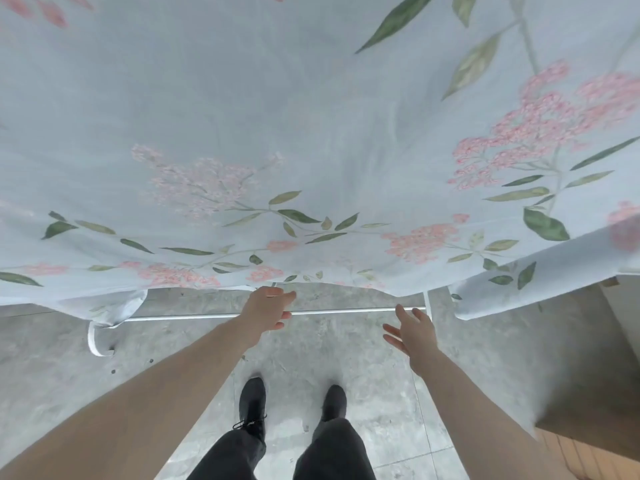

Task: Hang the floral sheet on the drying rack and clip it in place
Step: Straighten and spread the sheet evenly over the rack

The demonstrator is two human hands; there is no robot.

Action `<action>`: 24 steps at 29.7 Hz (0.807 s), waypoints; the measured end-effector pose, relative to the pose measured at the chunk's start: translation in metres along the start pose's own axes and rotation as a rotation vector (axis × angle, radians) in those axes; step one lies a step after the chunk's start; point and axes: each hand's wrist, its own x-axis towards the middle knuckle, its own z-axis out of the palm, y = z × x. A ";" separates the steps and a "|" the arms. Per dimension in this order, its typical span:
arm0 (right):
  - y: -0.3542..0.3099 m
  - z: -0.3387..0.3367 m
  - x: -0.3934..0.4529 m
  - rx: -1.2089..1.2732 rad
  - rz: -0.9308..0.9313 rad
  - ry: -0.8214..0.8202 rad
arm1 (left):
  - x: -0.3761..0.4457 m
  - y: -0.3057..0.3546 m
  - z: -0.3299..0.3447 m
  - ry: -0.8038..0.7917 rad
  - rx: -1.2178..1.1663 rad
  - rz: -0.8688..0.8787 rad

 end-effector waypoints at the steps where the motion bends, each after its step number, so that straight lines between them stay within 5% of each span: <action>1: -0.001 -0.005 0.007 -0.003 0.003 0.007 | 0.003 0.000 0.005 0.011 -0.004 -0.009; 24: -0.017 -0.060 0.188 -0.395 -0.145 0.073 | 0.089 -0.015 0.166 0.120 -0.370 -0.189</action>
